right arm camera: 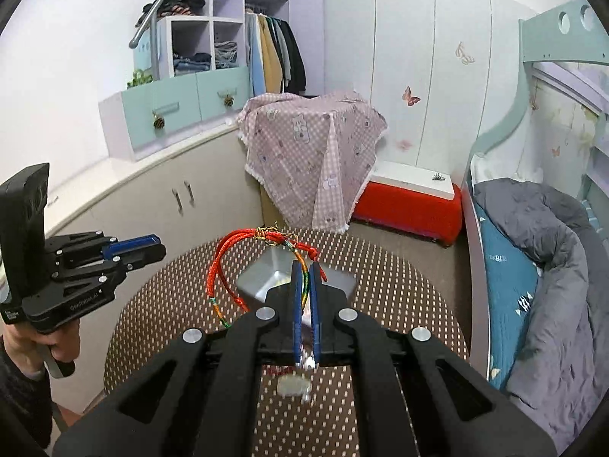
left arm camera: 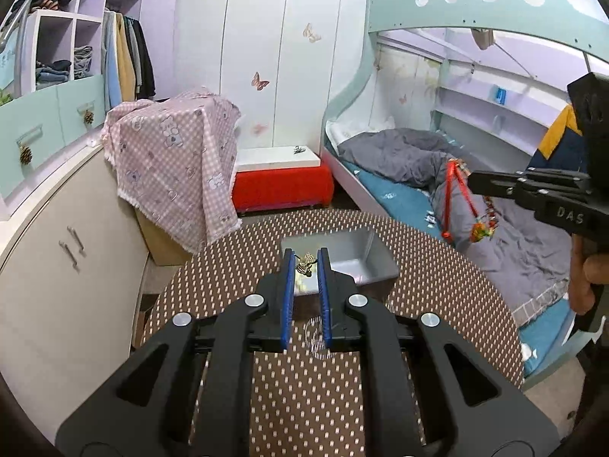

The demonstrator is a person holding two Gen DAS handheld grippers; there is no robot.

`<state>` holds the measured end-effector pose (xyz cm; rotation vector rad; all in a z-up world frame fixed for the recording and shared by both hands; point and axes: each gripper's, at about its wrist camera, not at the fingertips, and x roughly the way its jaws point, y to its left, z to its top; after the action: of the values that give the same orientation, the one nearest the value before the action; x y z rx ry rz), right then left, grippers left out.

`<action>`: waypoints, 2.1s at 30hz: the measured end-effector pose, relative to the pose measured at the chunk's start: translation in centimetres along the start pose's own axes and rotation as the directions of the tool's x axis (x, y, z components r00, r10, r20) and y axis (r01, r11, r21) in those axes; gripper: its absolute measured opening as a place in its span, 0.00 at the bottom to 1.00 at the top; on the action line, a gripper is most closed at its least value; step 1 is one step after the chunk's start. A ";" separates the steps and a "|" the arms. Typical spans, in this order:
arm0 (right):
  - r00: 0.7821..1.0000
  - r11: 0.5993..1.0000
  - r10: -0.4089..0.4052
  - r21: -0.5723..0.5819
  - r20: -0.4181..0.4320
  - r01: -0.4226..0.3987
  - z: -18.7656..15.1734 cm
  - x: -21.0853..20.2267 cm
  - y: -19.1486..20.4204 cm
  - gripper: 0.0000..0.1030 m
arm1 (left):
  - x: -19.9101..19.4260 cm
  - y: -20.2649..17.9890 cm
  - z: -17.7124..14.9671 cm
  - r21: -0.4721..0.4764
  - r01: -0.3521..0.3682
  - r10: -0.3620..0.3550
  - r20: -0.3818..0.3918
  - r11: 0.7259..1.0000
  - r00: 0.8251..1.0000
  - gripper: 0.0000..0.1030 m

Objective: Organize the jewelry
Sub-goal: 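Carry the gold charm into the box with left while right lowers the red necklace in, then withdraw both open tools back toward the jewelry pile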

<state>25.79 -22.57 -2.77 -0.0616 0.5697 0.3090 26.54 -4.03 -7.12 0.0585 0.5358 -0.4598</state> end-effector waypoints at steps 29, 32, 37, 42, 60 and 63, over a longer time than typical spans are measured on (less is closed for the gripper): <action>0.990 0.973 -0.112 0.193 -0.080 0.126 0.7 6.9 -4.9 0.92 | 7.1 1.7 4.5 -0.060 -0.140 0.138 -0.032 0.988 0.990 0.94; 0.991 0.973 -0.117 0.192 -0.059 0.126 0.7 5.5 -4.8 0.92 | 5.5 1.2 4.3 -0.056 -0.155 0.155 -0.005 0.986 0.988 0.94; 0.992 0.974 -0.118 0.190 -0.035 0.122 0.5 3.5 -4.3 0.92 | 3.1 0.3 3.8 -0.052 -0.181 0.183 0.033 0.982 0.983 0.94; 0.993 0.975 -0.121 0.186 -0.009 0.120 -0.1 1.6 -3.5 0.92 | 0.9 -0.6 2.7 -0.041 -0.194 0.196 0.070 0.980 0.978 0.94; 0.990 0.985 -0.091 0.139 -0.105 0.105 -11.6 1.1 -1.4 0.92 | -1.0 -0.4 -5.4 -0.079 -0.203 0.206 0.030 0.976 0.978 0.94; 0.986 0.988 -0.068 0.125 -0.155 0.088 -13.5 2.8 -1.0 0.91 | -0.2 -0.3 -7.1 -0.096 -0.195 0.195 -0.008 0.976 0.981 0.94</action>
<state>21.27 -24.70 -15.67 0.0202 0.7341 0.1907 22.86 -2.98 -13.12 0.0179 0.5438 -0.2418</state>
